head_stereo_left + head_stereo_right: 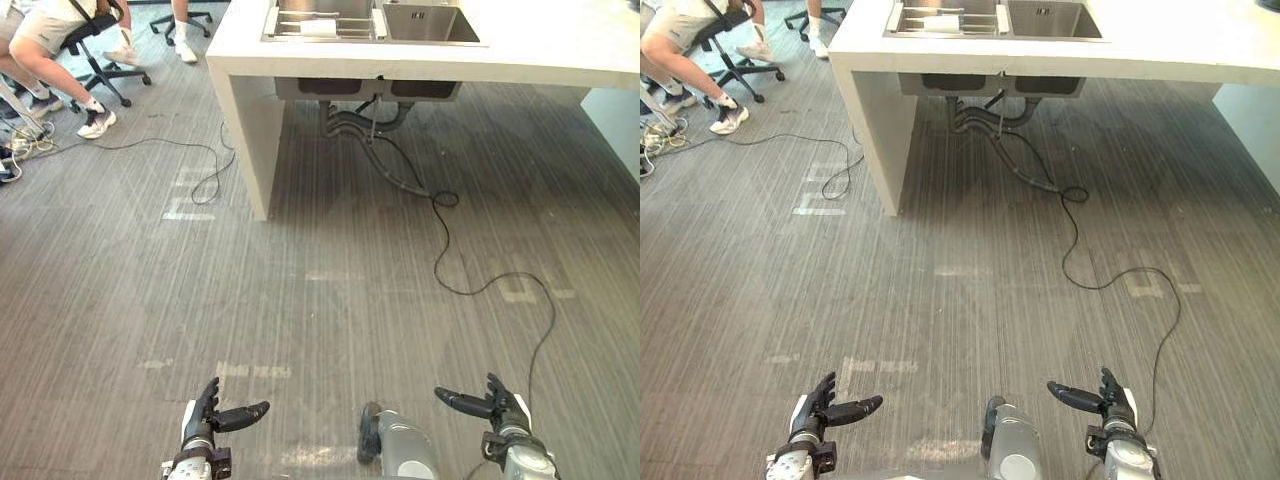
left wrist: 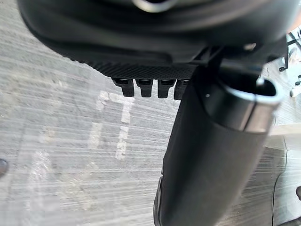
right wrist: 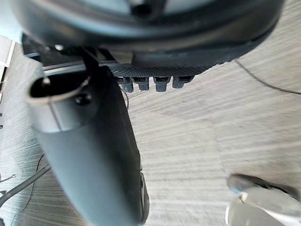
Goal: Walk over to the sink, pick up the cup, carry it to the dishwasher, place the cup inside the dishwasher, then close the dishwasher door
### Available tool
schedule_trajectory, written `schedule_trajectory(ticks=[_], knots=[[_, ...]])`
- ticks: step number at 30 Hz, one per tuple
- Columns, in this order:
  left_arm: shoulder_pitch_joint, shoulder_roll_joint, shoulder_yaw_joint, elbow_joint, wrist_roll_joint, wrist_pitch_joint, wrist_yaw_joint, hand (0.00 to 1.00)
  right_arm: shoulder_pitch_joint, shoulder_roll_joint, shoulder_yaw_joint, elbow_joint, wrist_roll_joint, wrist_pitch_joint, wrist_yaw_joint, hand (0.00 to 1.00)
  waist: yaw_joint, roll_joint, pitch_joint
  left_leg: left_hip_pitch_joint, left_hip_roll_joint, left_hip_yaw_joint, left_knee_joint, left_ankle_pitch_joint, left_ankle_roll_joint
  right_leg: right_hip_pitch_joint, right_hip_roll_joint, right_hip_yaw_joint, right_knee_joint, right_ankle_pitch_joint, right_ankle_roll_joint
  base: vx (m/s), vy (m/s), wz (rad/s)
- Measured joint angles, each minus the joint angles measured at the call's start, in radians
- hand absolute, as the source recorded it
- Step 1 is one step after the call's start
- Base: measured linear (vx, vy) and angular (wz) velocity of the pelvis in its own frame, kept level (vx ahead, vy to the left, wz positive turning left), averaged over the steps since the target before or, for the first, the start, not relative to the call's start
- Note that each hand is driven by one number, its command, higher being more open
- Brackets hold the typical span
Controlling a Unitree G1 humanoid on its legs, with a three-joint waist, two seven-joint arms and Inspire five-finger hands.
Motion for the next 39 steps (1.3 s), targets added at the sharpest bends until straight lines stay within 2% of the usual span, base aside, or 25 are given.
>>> schedule_trajectory(ticks=[2, 3, 6, 9, 11, 12, 13, 14, 15, 16, 17, 18, 20, 23, 24, 26, 29, 30, 31, 32, 35, 36, 37, 38, 39], knots=[[-0.011, -0.017, 0.0, 0.003, -0.001, 0.0, 0.0, 1.0, -0.004, -0.007, 0.026, 0.001, 0.001, 0.0, -0.005, 1.0, -0.001, 0.019, 0.008, -0.147, 0.076, -0.018, 0.362, 0.03, -0.02, 0.099, 0.056, -0.03, -0.089, -0.007, -0.013, 0.45, -0.32, 0.15], [-0.011, -0.02, -0.001, 0.003, -0.001, 0.0, 0.0, 1.0, 0.005, -0.007, 0.059, 0.004, 0.002, 0.0, -0.004, 1.0, 0.005, 0.02, 0.019, -0.233, 0.142, -0.02, 0.642, 0.035, -0.014, 0.219, 0.104, -0.04, -0.174, -0.003, -0.033, 0.42, -0.256, 0.03], [-0.012, -0.02, -0.018, 0.003, -0.001, 0.001, 0.0, 1.0, 0.011, 0.0, 0.074, -0.017, 0.042, -0.001, -0.015, 1.0, 0.023, 0.001, 0.029, -0.34, 0.183, 0.042, 0.801, 0.02, 0.021, 0.359, 0.128, -0.025, -0.274, -0.006, -0.042, 0.39, -0.203, -0.13], [-0.017, -0.024, -0.026, -0.028, -0.002, 0.001, 0.007, 1.0, 0.064, 0.035, 0.084, -0.161, 0.04, -0.006, -0.031, 1.0, 0.037, -0.008, 0.033, -0.465, 0.135, 0.106, 0.658, 0.012, 0.028, 0.436, 0.119, 0.018, -0.355, -0.004, -0.045, 0.38, -0.039, -0.37], [-0.028, -0.025, -0.025, -0.034, -0.003, 0.0, 0.014, 1.0, 0.092, 0.069, 0.086, -0.213, 0.037, -0.014, -0.027, 1.0, 0.054, -0.021, 0.041, -0.491, 0.062, 0.12, 0.432, 0.015, 0.034, 0.487, 0.092, 0.046, -0.402, -0.004, -0.044, 0.43, 0.086, -0.42], [-0.04, -0.027, -0.026, -0.037, -0.002, 0.0, 0.02, 1.0, 0.108, 0.092, 0.082, -0.22, 0.034, -0.014, -0.028, 1.0, 0.053, -0.025, 0.043, -0.505, -0.005, 0.112, 0.177, 0.104, 0.033, 0.517, 0.075, 0.056, -0.437, -0.008, -0.033, 0.43, 0.129, -0.36], [-0.036, -0.03, -0.026, -0.052, -0.002, 0.0, 0.029, 1.0, 0.121, 0.1, 0.085, -0.224, 0.025, -0.014, -0.029, 1.0, 0.055, -0.013, 0.036, -0.507, -0.023, 0.093, 0.031, 0.21, 0.049, 0.53, 0.087, 0.063, -0.454, -0.021, -0.003, 0.65, 0.255, -0.53], [-0.023, -0.029, -0.023, -0.066, -0.002, -0.007, 0.042, 1.0, 0.137, 0.11, 0.097, -0.223, 0.011, -0.01, -0.031, 1.0, 0.062, 0.006, 0.023, -0.519, -0.021, 0.051, 0.012, 0.361, 0.138, 0.556, 0.104, 0.087, -0.458, -0.054, 0.05, 0.5, 0.203, -0.38], [-0.025, -0.018, -0.017, -0.061, -0.002, -0.007, 0.047, 1.0, 0.137, 0.132, 0.105, -0.215, -0.003, -0.003, -0.033, 1.0, 0.062, -0.017, 0.021, -0.522, -0.034, 0.058, 0.048, 0.332, 0.137, 0.57, 0.085, 0.091, -0.454, -0.073, 0.064, 0.6, 0.234, -0.22], [-0.035, -0.011, -0.013, -0.06, -0.003, -0.005, 0.055, 1.0, 0.172, 0.157, 0.113, -0.231, -0.019, -0.002, -0.034, 1.0, 0.059, -0.063, 0.007, -0.524, -0.07, 0.07, 0.063, 0.284, 0.147, 0.557, 0.041, 0.094, -0.418, -0.097, 0.069, 0.48, 0.152, -0.01], [-0.045, -0.023, -0.016, -0.059, -0.008, -0.004, 0.055, 1.0, 0.184, 0.159, 0.121, -0.234, -0.044, -0.003, -0.035, 1.0, 0.058, -0.075, 0.005, -0.517, -0.092, 0.082, 0.067, 0.246, 0.164, 0.51, 0.002, 0.117, -0.304, -0.12, 0.082, 0.46, 0.179, 0.01], [-0.046, -0.028, -0.022, -0.059, -0.011, -0.004, 0.055, 1.0, 0.188, 0.159, 0.121, -0.233, -0.052, -0.003, -0.035, 1.0, 0.054, -0.075, 0.005, -0.505, -0.1, 0.084, 0.064, 0.233, 0.165, 0.482, -0.013, 0.127, -0.232, -0.122, 0.086, 0.46, 0.218, -0.09], [-0.034, -0.034, -0.033, -0.062, -0.031, -0.003, 0.057, 1.0, 0.212, 0.159, 0.145, -0.232, -0.084, -0.002, -0.032, 1.0, 0.051, -0.085, 0.007, -0.391, -0.141, 0.104, 0.019, 0.183, 0.177, 0.348, -0.086, 0.195, 0.168, -0.098, 0.149, 0.48, 0.219, -0.14], [-0.007, -0.019, -0.044, -0.076, -0.044, -0.004, 0.076, 1.0, 0.231, 0.159, 0.188, -0.23, -0.099, -0.003, -0.021, 1.0, 0.031, -0.078, 0.009, -0.244, -0.151, 0.099, -0.035, 0.152, 0.188, 0.24, -0.115, 0.173, 0.463, -0.108, 0.131, 0.42, 0.113, 0.01], [-0.005, -0.012, -0.048, -0.079, -0.045, -0.007, 0.083, 1.0, 0.237, 0.159, 0.21, -0.231, -0.102, -0.005, -0.018, 1.0, 0.023, -0.074, 0.008, -0.184, -0.153, 0.083, -0.077, 0.15, 0.186, 0.185, -0.125, 0.129, 0.501, -0.124, 0.103, 0.43, 0.048, 0.33], [-0.027, -0.005, -0.048, -0.078, -0.046, -0.01, 0.093, 1.0, 0.223, 0.15, 0.22, -0.222, -0.118, -0.01, -0.013, 1.0, 0.008, -0.064, 0.015, -0.123, -0.139, 0.049, -0.12, 0.151, 0.184, 0.105, -0.114, 0.069, 0.399, -0.147, 0.065, 0.48, -0.015, 0.46], [-0.04, -0.005, -0.045, -0.07, -0.046, -0.014, 0.098, 1.0, 0.195, 0.137, 0.219, -0.213, -0.12, -0.016, -0.021, 1.0, -0.001, -0.034, 0.035, -0.061, -0.09, 0.023, -0.141, 0.137, 0.161, 0.04, -0.047, 0.058, 0.058, -0.119, 0.071, 0.34, -0.099, 0.25], [-0.043, -0.005, -0.044, -0.068, -0.046, -0.014, 0.098, 1.0, 0.195, 0.137, 0.219, -0.214, -0.12, -0.018, -0.021, 1.0, -0.003, -0.036, 0.035, -0.049, -0.081, 0.016, -0.145, 0.127, 0.144, 0.036, -0.03, 0.072, -0.029, -0.083, 0.069, 0.37, -0.174, 0.34], [-0.038, -0.001, -0.04, -0.058, -0.044, -0.018, 0.098, 1.0, 0.201, 0.143, 0.222, -0.214, -0.121, -0.019, -0.023, 1.0, -0.003, -0.049, 0.03, -0.028, -0.081, 0.012, -0.153, 0.103, 0.104, 0.031, -0.003, 0.118, -0.175, 0.04, 0.066, 0.38, -0.209, 0.49], [-0.046, -0.009, -0.037, -0.026, -0.044, -0.02, 0.099, 1.0, 0.21, 0.143, 0.225, -0.205, -0.122, -0.019, -0.025, 1.0, -0.006, -0.059, 0.022, 0.003, -0.081, -0.002, -0.163, 0.079, 0.077, 0.032, 0.012, 0.156, -0.162, 0.166, 0.046, 0.39, -0.207, 0.36], [-0.036, -0.032, -0.025, -0.003, -0.046, -0.019, 0.099, 1.0, 0.173, 0.126, 0.228, -0.193, -0.125, -0.017, -0.027, 1.0, -0.003, -0.017, 0.031, -0.02, -0.02, -0.017, -0.093, 0.059, 0.042, 0.028, 0.047, 0.137, -0.124, 0.08, 0.02, 0.36, -0.247, 0.08], [-0.039, -0.035, -0.024, 0.002, -0.046, -0.018, 0.098, 1.0, 0.171, 0.126, 0.228, -0.189, -0.125, -0.017, -0.029, 1.0, -0.004, -0.015, 0.03, -0.051, -0.012, -0.022, -0.036, 0.057, 0.04, 0.035, 0.05, 0.129, -0.132, 0.065, 0.015, 0.37, -0.321, 0.34], [-0.047, -0.046, -0.019, 0.001, -0.047, -0.017, 0.097, 1.0, 0.171, 0.127, 0.228, -0.186, -0.124, -0.013, -0.035, 1.0, -0.006, -0.007, 0.036, -0.125, 0.014, -0.041, 0.135, 0.06, 0.031, 0.083, 0.059, 0.103, -0.172, 0.051, 0.012, 0.36, -0.312, 0.56], [-0.042, -0.06, -0.019, -0.018, -0.058, -0.014, 0.098, 1.0, 0.184, 0.122, 0.23, -0.187, -0.117, -0.013, -0.042, 1.0, -0.002, 0.003, 0.051, -0.204, 0.063, -0.041, 0.362, 0.09, -0.019, 0.172, 0.079, 0.074, -0.229, 0.048, -0.005, 0.31, -0.259, 0.6], [-0.031, -0.066, -0.019, -0.039, -0.061, -0.013, 0.098, 1.0, 0.191, 0.119, 0.235, -0.187, -0.116, -0.013, -0.044, 1.0, 0.001, 0.006, 0.054, -0.235, 0.088, -0.033, 0.46, 0.093, -0.022, 0.213, 0.09, 0.063, -0.25, 0.046, -0.016, 0.32, -0.191, 0.49]])
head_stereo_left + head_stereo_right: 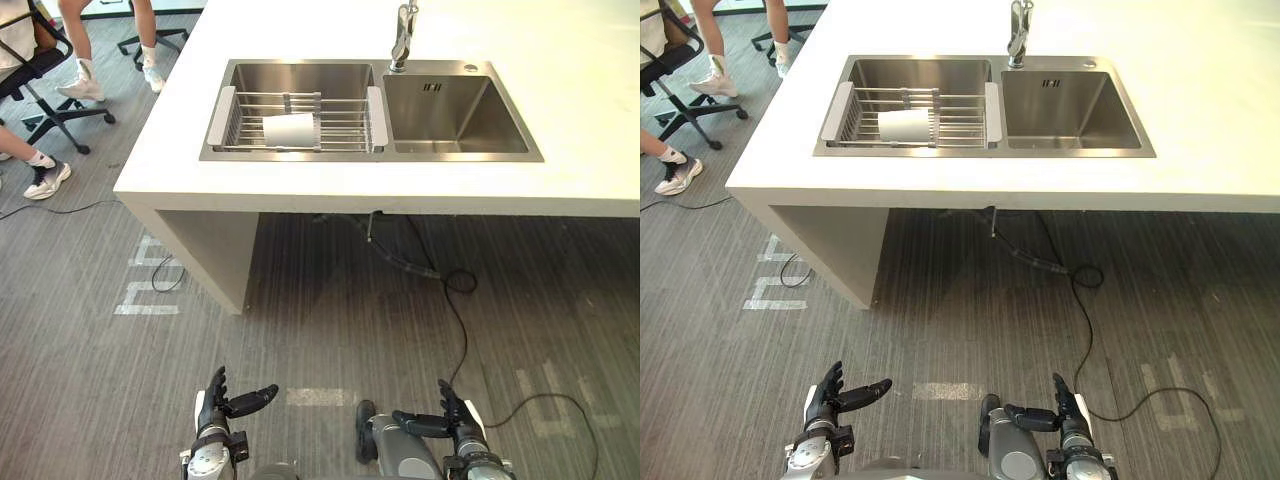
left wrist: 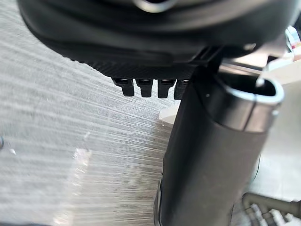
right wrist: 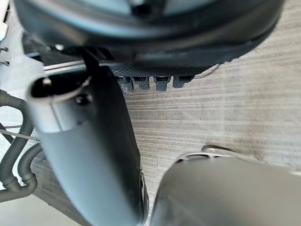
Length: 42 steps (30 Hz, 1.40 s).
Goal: Walk over to the sink, pick up the cup, carry it to the dishwasher, place the cup inside the dishwasher, then close the dishwasher door
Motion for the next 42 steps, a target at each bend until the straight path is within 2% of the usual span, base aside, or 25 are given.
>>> schedule_trajectory(ticks=[1, 3, 4, 7, 8, 9, 10, 11, 12, 13, 15, 18, 20, 24, 26, 27, 28, 30, 33, 36, 37, 39, 40, 41, 42], knots=[[0.025, -0.004, 0.0, -0.064, -0.005, 0.007, 0.001, 1.0, 0.013, 0.0, 0.006, -0.009, 0.001, 0.0, -0.004, 1.0, 0.011, -0.001, 0.003, -0.047, 0.047, 0.042, 0.136, -0.012, 0.021, 0.068, 0.013, -0.013, -0.036, -0.012, -0.013, 0.3, -0.169, 0.29], [0.047, -0.004, 0.0, -0.217, -0.004, 0.014, 0.008, 1.0, 0.026, 0.014, 0.006, -0.049, 0.001, -0.001, -0.012, 1.0, 0.033, -0.009, 0.003, -0.133, 0.066, 0.093, 0.171, -0.031, 0.052, 0.142, 0.016, -0.022, -0.1, -0.02, -0.012, 0.31, -0.161, 0.18], [0.05, -0.003, 0.0, -0.265, -0.003, 0.013, 0.017, 1.0, 0.026, 0.018, 0.005, -0.06, 0.001, -0.001, -0.014, 1.0, 0.038, -0.01, 0.002, -0.154, 0.061, 0.103, 0.148, -0.034, 0.057, 0.151, 0.014, -0.024, -0.113, -0.02, -0.011, 0.29, -0.056, 0.07], [0.049, -0.011, 0.026, -0.477, 0.012, 0.007, 0.048, 1.0, 0.045, 0.038, 0.001, -0.112, 0.001, 0.001, -0.016, 1.0, 0.053, -0.011, 0.003, -0.193, -0.019, 0.133, -0.102, -0.039, 0.054, 0.211, -0.017, -0.041, -0.157, -0.012, 0.007, 0.34, 0.028, 0.13], [0.049, -0.029, 0.051, -0.572, 0.036, 0.005, 0.062, 1.0, 0.073, 0.055, 0.002, -0.159, 0.0, 0.004, -0.015, 1.0, 0.055, -0.013, 0.004, -0.193, -0.076, 0.137, -0.258, -0.021, 0.044, 0.244, -0.04, -0.048, -0.184, -0.016, 0.014, 0.39, 0.099, 0.2], [0.049, -0.037, 0.063, -0.608, 0.046, 0.004, 0.068, 1.0, 0.084, 0.058, 0.0, -0.178, -0.002, 0.004, -0.015, 1.0, 0.055, -0.012, 0.004, -0.193, -0.099, 0.137, -0.323, 0.0, 0.046, 0.254, -0.051, -0.049, -0.19, -0.021, 0.021, 0.4, 0.157, 0.14], [0.05, -0.048, 0.085, -0.675, 0.072, 0.003, 0.085, 1.0, 0.108, 0.062, -0.003, -0.213, -0.004, 0.004, -0.012, 1.0, 0.056, -0.009, 0.002, -0.189, -0.13, 0.134, -0.461, 0.079, 0.048, 0.273, -0.06, -0.048, -0.193, -0.037, 0.048, 0.33, 0.15, 0.03], [0.053, -0.052, 0.096, -0.714, 0.089, 0.003, 0.094, 1.0, 0.124, 0.065, -0.005, -0.231, -0.004, 0.004, -0.009, 1.0, 0.059, 0.01, -0.007, -0.179, -0.134, 0.13, -0.524, 0.162, 0.07, 0.286, -0.056, -0.043, -0.196, -0.049, 0.065, 0.43, 0.203, -0.15], [0.06, -0.052, 0.12, -0.771, 0.112, 0.002, 0.112, 1.0, 0.137, 0.073, -0.004, -0.233, -0.005, 0.004, -0.003, 1.0, 0.069, 0.001, -0.009, -0.154, -0.144, 0.139, -0.528, 0.231, 0.143, 0.308, -0.063, -0.026, -0.198, -0.076, 0.093, 0.43, 0.167, -0.15], [0.059, -0.052, 0.146, -0.844, 0.134, 0.005, 0.139, 1.0, 0.157, 0.103, 0.005, -0.245, -0.01, 0.005, 0.005, 1.0, 0.07, -0.027, -0.015, -0.15, -0.166, 0.147, -0.499, 0.198, 0.156, 0.315, -0.095, -0.014, -0.19, -0.085, 0.095, 0.5, 0.183, -0.1], [0.076, -0.054, 0.147, -0.977, 0.191, 0.007, 0.177, 1.0, 0.204, 0.127, 0.023, -0.282, -0.015, 0.003, 0.015, 1.0, 0.077, -0.036, -0.013, -0.157, -0.173, 0.15, -0.433, 0.122, 0.163, 0.303, -0.12, 0.014, -0.119, -0.1, 0.106, 0.38, 0.137, -0.02], [0.092, -0.044, 0.127, -1.131, 0.268, -0.007, 0.219, 1.0, 0.221, 0.117, 0.028, -0.294, -0.044, -0.005, 0.055, 1.0, 0.069, -0.038, -0.014, -0.068, -0.198, 0.158, -0.427, 0.038, 0.175, 0.159, -0.198, 0.068, 0.326, -0.126, 0.17, 0.37, 0.159, -0.07], [0.086, -0.007, 0.098, -1.17, 0.312, -0.027, 0.234, 1.0, 0.213, 0.116, 0.025, -0.3, -0.052, -0.016, 0.072, 1.0, 0.041, -0.046, -0.018, 0.02, -0.22, 0.144, -0.456, 0.012, 0.186, 0.037, -0.231, 0.113, 0.627, -0.135, 0.176, 0.39, 0.102, 0.3], [0.082, 0.007, 0.071, -1.175, 0.345, -0.036, 0.24, 1.0, 0.205, 0.114, 0.021, -0.304, -0.051, -0.038, 0.094, 1.0, 0.025, -0.044, -0.018, 0.11, -0.211, 0.112, -0.523, 0.011, 0.186, -0.095, -0.202, 0.095, 0.627, -0.168, 0.123, 0.3, -0.023, 0.23], [0.08, 0.008, 0.031, -1.173, 0.344, -0.038, 0.237, 1.0, 0.162, 0.076, 0.022, -0.265, -0.038, -0.038, 0.136, 1.0, 0.021, -0.043, -0.017, 0.139, -0.187, 0.097, -0.53, 0.006, 0.177, -0.123, -0.144, 0.097, 0.423, -0.182, 0.09, 0.26, -0.135, 0.25], [0.079, 0.009, 0.02, -1.173, 0.344, -0.041, 0.233, 1.0, 0.151, 0.065, 0.022, -0.25, -0.034, -0.04, 0.139, 1.0, 0.021, -0.045, -0.018, 0.142, -0.182, 0.095, -0.526, -0.002, 0.162, -0.121, -0.126, 0.099, 0.346, -0.171, 0.085, 0.24, -0.157, 0.24], [0.076, 0.02, -0.006, -1.174, 0.344, -0.047, 0.227, 1.0, 0.118, 0.053, 0.024, -0.202, -0.026, -0.045, 0.121, 1.0, 0.024, -0.062, -0.028, 0.142, -0.184, 0.089, -0.503, -0.03, 0.123, -0.119, -0.106, 0.1, 0.199, -0.069, 0.053, 0.26, -0.152, 0.16], [0.074, 0.004, -0.061, -1.159, 0.344, -0.049, 0.195, 1.0, 0.062, 0.004, 0.011, -0.118, 0.0, -0.037, 0.079, 1.0, 0.028, -0.003, -0.039, 0.14, -0.136, 0.065, -0.487, -0.058, 0.102, -0.078, -0.07, 0.076, 0.158, -0.07, 0.046, 0.26, -0.15, 0.14], [0.054, 0.007, -0.108, -1.156, 0.345, -0.051, 0.141, 1.0, 0.043, -0.031, 0.011, -0.072, 0.01, -0.025, 0.064, 1.0, 0.024, 0.051, -0.059, 0.139, -0.108, 0.031, -0.466, -0.054, 0.094, -0.014, -0.04, 0.042, 0.078, -0.066, 0.038, 0.24, -0.128, 0.2], [0.0, 0.011, -0.124, -1.121, 0.34, -0.058, 0.117, 1.0, 0.06, -0.035, -0.003, -0.035, 0.041, -0.042, 0.051, 1.0, 0.02, 0.063, -0.048, 0.09, -0.1, 0.008, -0.298, -0.037, 0.066, 0.081, -0.041, 0.005, -0.005, -0.055, 0.03, 0.16, -0.074, 0.39], [-0.016, 0.017, -0.122, -1.104, 0.337, -0.058, 0.109, 1.0, 0.074, -0.036, -0.001, -0.027, 0.042, -0.027, 0.048, 1.0, 0.021, 0.058, -0.042, 0.036, -0.095, 0.009, -0.17, -0.019, 0.038, 0.132, -0.05, -0.005, -0.055, -0.041, 0.025, 0.16, -0.005, 0.21], [-0.025, 0.054, -0.131, -1.091, 0.337, -0.078, 0.103, 1.0, 0.09, -0.042, 0.002, -0.003, 0.061, -0.021, 0.048, 1.0, 0.027, 0.053, -0.046, -0.039, -0.096, 0.031, -0.231, -0.064, 0.054, 0.153, -0.076, -0.007, -0.08, -0.037, 0.028, 0.15, 0.024, 0.08], [-0.028, 0.064, -0.138, -1.091, 0.337, -0.078, 0.101, 1.0, 0.084, -0.046, 0.003, 0.008, 0.066, -0.021, 0.049, 1.0, 0.028, 0.054, -0.046, -0.049, -0.101, 0.031, -0.3, -0.049, 0.051, 0.152, -0.08, -0.007, -0.08, -0.037, 0.028, 0.14, 0.081, 0.0], [-0.032, 0.076, -0.148, -1.09, 0.337, -0.079, 0.094, 1.0, 0.078, -0.05, 0.0, 0.023, 0.075, -0.022, 0.051, 1.0, 0.029, 0.065, -0.051, -0.056, -0.101, 0.015, -0.461, 0.093, 0.06, 0.152, -0.076, -0.006, -0.08, -0.039, 0.032, 0.13, 0.104, -0.05], [-0.031, 0.081, -0.151, -1.088, 0.337, -0.081, 0.089, 1.0, 0.078, -0.055, 0.002, 0.029, 0.076, -0.023, 0.053, 1.0, 0.029, 0.073, -0.057, -0.059, -0.098, 0.001, -0.496, 0.132, 0.056, 0.153, -0.068, -0.001, -0.081, -0.042, 0.04, 0.16, 0.108, -0.05]])
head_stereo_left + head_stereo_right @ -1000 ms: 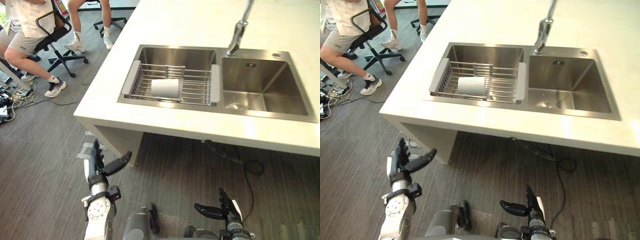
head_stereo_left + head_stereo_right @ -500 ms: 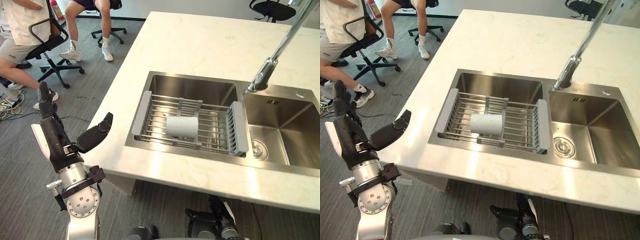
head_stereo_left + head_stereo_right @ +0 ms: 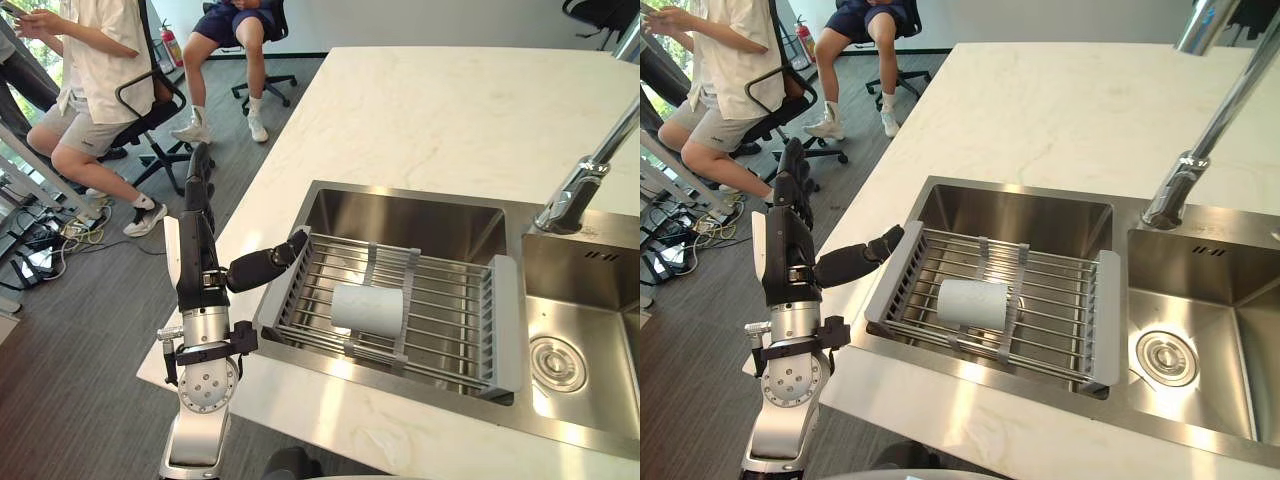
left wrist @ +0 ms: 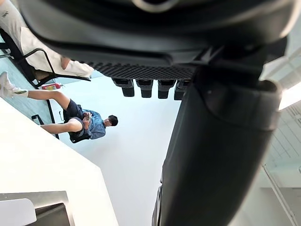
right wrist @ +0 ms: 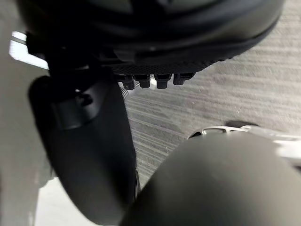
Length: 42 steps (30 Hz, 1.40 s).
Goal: Walk over to the sink, pick up the cup, carry it to the dishwasher, place the cup inside the dishwasher, then close the dishwasher door
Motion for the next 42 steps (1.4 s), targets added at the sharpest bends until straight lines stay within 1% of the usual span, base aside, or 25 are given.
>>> schedule_trajectory(ticks=[1, 2, 3, 6, 8, 9, 12, 14, 18, 23, 26, 29, 35, 39, 42], knots=[[-0.001, 0.018, -0.007, 0.013, -0.001, -0.001, -0.004, 1.0, 0.0, 0.009, 0.002, 0.016, 0.0, 0.002, -0.001, 1.0, -0.004, -0.019, -0.011, 0.02, -0.021, 0.0, -0.049, 0.021, 0.009, 0.0, -0.017, 0.013, -0.013, 0.003, 0.009, 0.1, 0.067, 0.0], [-0.004, 0.026, -0.014, 0.015, -0.006, -0.001, -0.005, 1.0, 0.003, 0.016, 0.002, 0.016, -0.001, 0.001, -0.001, 1.0, -0.006, -0.027, -0.01, 0.024, -0.03, 0.0, -0.069, 0.03, 0.01, -0.002, -0.023, 0.014, -0.02, 0.003, 0.01, 0.08, 0.069, 0.07], [-0.006, 0.033, -0.026, 0.016, -0.025, -0.001, -0.01, 1.0, 0.003, 0.022, 0.002, 0.017, -0.001, 0.002, -0.001, 1.0, -0.005, -0.035, -0.006, 0.026, -0.04, 0.0, -0.091, 0.045, 0.015, -0.006, -0.031, 0.014, -0.03, 0.008, 0.017, 0.03, 0.066, 0.09], [-0.004, 0.051, -0.057, 0.048, -0.039, -0.001, -0.025, 1.0, 0.003, 0.026, 0.004, 0.023, -0.001, 0.002, -0.001, 1.0, -0.003, -0.038, -0.007, 0.052, -0.052, 0.0, -0.141, 0.069, 0.02, 0.005, -0.037, 0.013, -0.045, 0.016, 0.026, 0.0, 0.037, 0.03], [-0.004, 0.089, -0.079, 0.093, -0.039, -0.001, -0.049, 1.0, -0.002, 0.018, 0.02, 0.028, -0.001, 0.002, -0.001, 1.0, -0.005, -0.038, -0.01, 0.101, -0.057, -0.001, -0.221, 0.111, 0.016, 0.018, -0.035, 0.011, -0.054, 0.02, 0.031, -0.04, -0.024, 0.0], [-0.004, 0.099, -0.086, 0.1, -0.039, -0.001, -0.055, 1.0, -0.006, 0.015, 0.025, 0.031, -0.002, 0.002, 0.0, 1.0, -0.006, -0.039, -0.01, 0.107, -0.058, -0.001, -0.236, 0.12, 0.013, 0.018, -0.032, 0.01, -0.054, 0.021, 0.032, -0.09, -0.044, 0.03], [-0.004, 0.149, -0.113, 0.14, -0.037, -0.001, -0.103, 1.0, -0.032, 0.013, 0.025, 0.07, -0.004, 0.002, 0.009, 1.0, -0.009, -0.044, -0.017, 0.125, -0.046, -0.011, -0.303, 0.166, 0.007, 0.01, -0.02, 0.002, -0.058, 0.03, 0.031, -0.08, -0.037, 0.06], [-0.004, 0.19, -0.127, 0.165, -0.036, 0.0, -0.131, 1.0, -0.039, 0.013, 0.026, 0.088, -0.005, 0.002, 0.009, 1.0, -0.01, -0.046, -0.029, 0.125, -0.041, -0.021, -0.325, 0.184, 0.004, 0.007, -0.007, -0.007, -0.067, 0.038, 0.028, -0.08, -0.043, 0.1], [-0.004, 0.245, -0.128, 0.174, -0.036, 0.004, -0.183, 1.0, -0.05, 0.008, 0.039, 0.112, -0.008, 0.006, 0.012, 1.0, -0.012, -0.051, -0.048, 0.127, -0.042, -0.034, -0.34, 0.199, 0.007, 0.016, -0.004, -0.018, -0.086, 0.05, 0.032, -0.04, -0.003, 0.09], [-0.004, 0.291, -0.131, 0.175, -0.028, 0.004, -0.213, 1.0, -0.066, 0.013, 0.039, 0.136, -0.005, 0.008, 0.016, 1.0, -0.015, -0.06, -0.053, 0.134, -0.045, -0.035, -0.34, 0.2, 0.009, 0.028, -0.004, -0.017, -0.107, 0.06, 0.033, -0.03, 0.01, 0.01], [-0.004, 0.321, -0.152, 0.181, 0.007, 0.004, -0.231, 1.0, -0.068, 0.019, 0.029, 0.136, 0.004, 0.008, 0.016, 1.0, -0.027, -0.06, -0.054, 0.139, -0.047, -0.035, -0.34, 0.201, 0.009, 0.039, -0.004, -0.017, -0.121, 0.066, 0.033, 0.0, 0.0, 0.0], [-0.017, 0.334, -0.17, 0.205, 0.041, 0.009, -0.25, 1.0, -0.067, 0.027, 0.017, 0.138, 0.024, 0.008, 0.016, 1.0, -0.035, -0.06, -0.054, 0.149, -0.047, -0.034, -0.34, 0.201, 0.009, 0.05, -0.002, -0.015, -0.127, 0.069, 0.033, 0.0, -0.006, -0.02], [-0.051, 0.361, -0.193, 0.205, 0.083, 0.01, -0.253, 1.0, -0.066, 0.036, -0.005, 0.155, 0.042, 0.008, 0.02, 1.0, -0.046, -0.06, -0.055, 0.16, -0.045, -0.033, -0.34, 0.201, 0.009, 0.058, 0.0, -0.011, -0.128, 0.071, 0.033, -0.01, -0.002, -0.01], [-0.066, 0.362, -0.226, 0.205, 0.101, 0.012, -0.257, 1.0, -0.067, 0.044, -0.022, 0.176, 0.081, 0.009, 0.023, 1.0, -0.057, -0.058, -0.063, 0.159, -0.045, -0.022, -0.341, 0.2, 0.009, 0.059, 0.0, 0.0, -0.146, 0.083, 0.033, -0.03, 0.005, -0.08], [-0.086, 0.361, -0.259, 0.206, 0.101, 0.015, -0.263, 1.0, -0.066, 0.048, -0.033, 0.18, 0.084, 0.011, 0.024, 1.0, -0.058, -0.058, -0.068, 0.159, -0.045, -0.019, -0.341, 0.199, 0.009, 0.059, 0.0, 0.004, -0.151, 0.087, 0.034, -0.02, 0.001, -0.05]])
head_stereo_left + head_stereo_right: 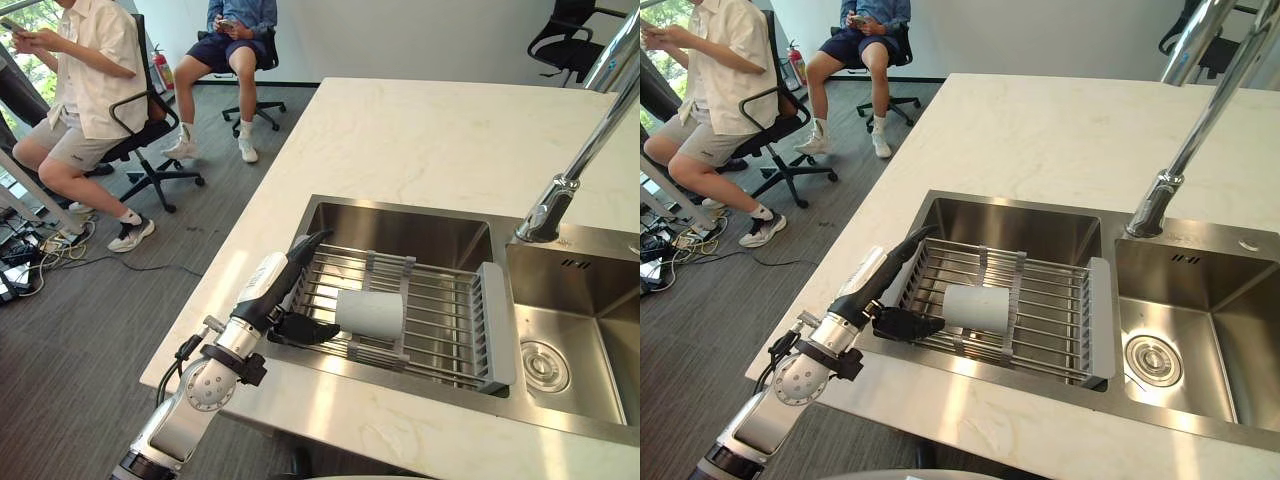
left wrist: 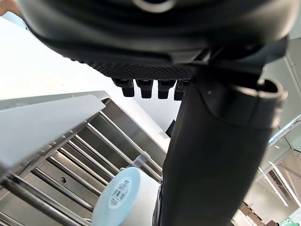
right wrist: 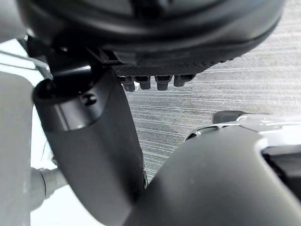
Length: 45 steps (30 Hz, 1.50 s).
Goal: Walk over to the sink, pick up the cup, carry it to the dishwasher, place the cup inside the dishwasher, then close the dishwasher door
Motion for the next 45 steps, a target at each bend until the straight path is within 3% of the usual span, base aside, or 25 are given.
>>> schedule_trajectory(ticks=[17, 26, 41, 42, 45], knots=[[-0.084, -0.04, -0.105, 0.083, 0.042, 0.03, -0.017, 1.0, -0.007, 0.008, -0.035, 0.024, 0.036, 0.011, 0.004, 1.0, -0.024, 0.012, -0.001, -0.007, -0.001, -0.002, 0.0, -0.005, -0.002, 0.0, 0.001, -0.001, -0.016, 0.002, 0.0, 0.0, 0.0, 0.0], [-0.141, -0.088, -0.11, 0.156, 0.112, 0.057, -0.017, 1.0, -0.011, 0.003, -0.043, 0.022, 0.038, 0.011, 0.004, 1.0, -0.031, 0.029, 0.009, -0.013, 0.0, -0.005, 0.0, -0.006, -0.004, -0.001, 0.003, -0.005, -0.024, 0.003, 0.001, 0.0, 0.0, 0.0], [-0.215, -0.083, -0.134, 0.236, 0.255, 0.079, -0.018, 1.0, -0.037, -0.002, -0.038, 0.017, 0.038, 0.018, 0.004, 1.0, -0.052, 0.034, 0.039, -0.02, 0.002, -0.006, 0.0, -0.013, -0.011, -0.002, 0.006, -0.005, -0.031, 0.003, 0.001, 0.0, 0.0, 0.0], [-0.219, -0.081, -0.134, 0.236, 0.256, 0.079, -0.019, 0.0, -0.038, -0.004, -0.033, 0.017, 0.038, 0.018, 0.004, 1.0, -0.052, 0.033, 0.039, -0.02, 0.002, -0.006, 0.0, -0.014, -0.011, -0.001, 0.007, -0.005, -0.035, 0.003, 0.001, 0.0, 0.0, 0.0], [-0.221, -0.075, -0.134, 0.236, 0.256, 0.079, -0.021, 0.0, -0.039, -0.006, -0.026, 0.016, 0.038, 0.018, 0.004, 1.0, -0.052, 0.033, 0.039, -0.02, 0.002, -0.006, 0.0, -0.015, -0.012, 0.0, 0.007, -0.006, -0.037, 0.003, 0.001, 0.0, 0.0, 0.0]])
